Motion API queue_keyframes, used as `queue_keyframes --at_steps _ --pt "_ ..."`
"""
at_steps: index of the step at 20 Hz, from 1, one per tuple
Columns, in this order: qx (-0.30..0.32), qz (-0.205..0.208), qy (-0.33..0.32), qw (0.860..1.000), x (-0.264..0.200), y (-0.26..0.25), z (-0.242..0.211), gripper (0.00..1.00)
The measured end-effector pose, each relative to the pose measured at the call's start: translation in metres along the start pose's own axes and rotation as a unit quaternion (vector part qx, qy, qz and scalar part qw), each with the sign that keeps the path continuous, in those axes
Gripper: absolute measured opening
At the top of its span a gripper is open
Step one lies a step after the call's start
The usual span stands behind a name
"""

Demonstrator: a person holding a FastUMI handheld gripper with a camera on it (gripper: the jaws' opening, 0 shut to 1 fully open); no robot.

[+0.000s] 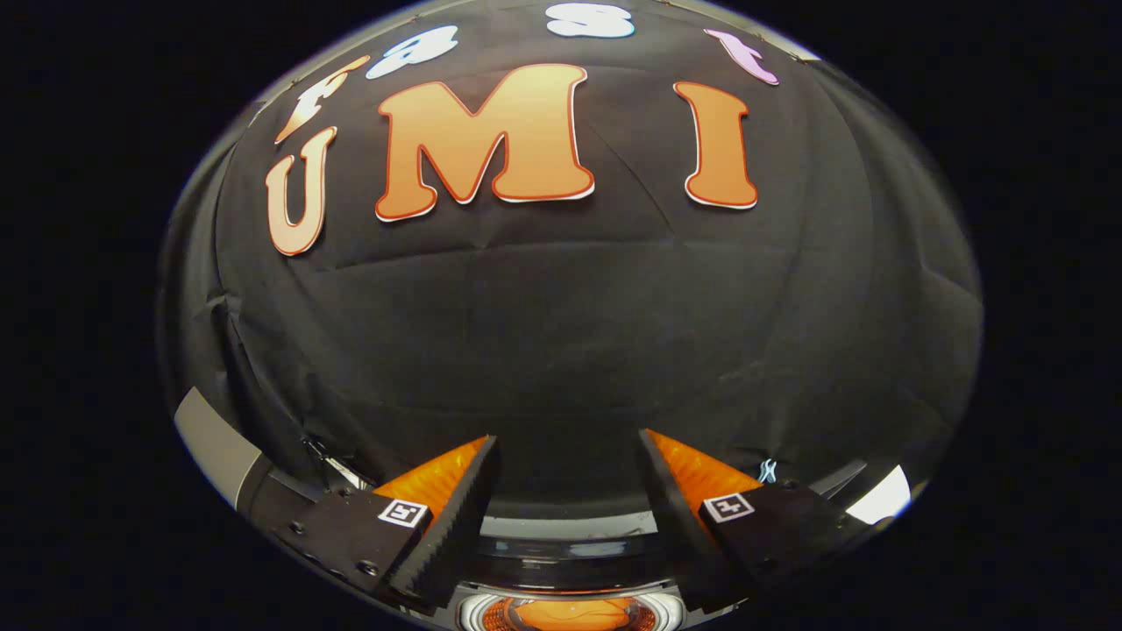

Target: Put the clothes into the washing machine and then close the washing machine lid.

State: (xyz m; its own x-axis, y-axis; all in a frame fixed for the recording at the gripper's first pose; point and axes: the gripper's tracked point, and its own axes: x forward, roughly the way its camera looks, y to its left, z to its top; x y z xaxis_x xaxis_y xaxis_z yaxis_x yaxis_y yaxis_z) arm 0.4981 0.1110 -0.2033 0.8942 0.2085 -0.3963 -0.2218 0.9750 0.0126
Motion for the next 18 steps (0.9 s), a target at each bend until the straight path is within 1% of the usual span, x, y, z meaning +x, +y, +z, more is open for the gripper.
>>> queue_keyframes --at_steps 4,8,10,18 --pt "-0.003 0.004 0.003 1.0 -0.006 0.002 -0.003 0.99" --pt "0.0 0.005 -0.01 1.0 -0.023 0.001 -0.006 0.99" --pt "0.003 0.004 -0.022 1.0 -0.033 0.002 -0.008 0.99" --pt "-0.003 0.006 -0.033 0.999 -0.086 0.004 -0.038 0.99"
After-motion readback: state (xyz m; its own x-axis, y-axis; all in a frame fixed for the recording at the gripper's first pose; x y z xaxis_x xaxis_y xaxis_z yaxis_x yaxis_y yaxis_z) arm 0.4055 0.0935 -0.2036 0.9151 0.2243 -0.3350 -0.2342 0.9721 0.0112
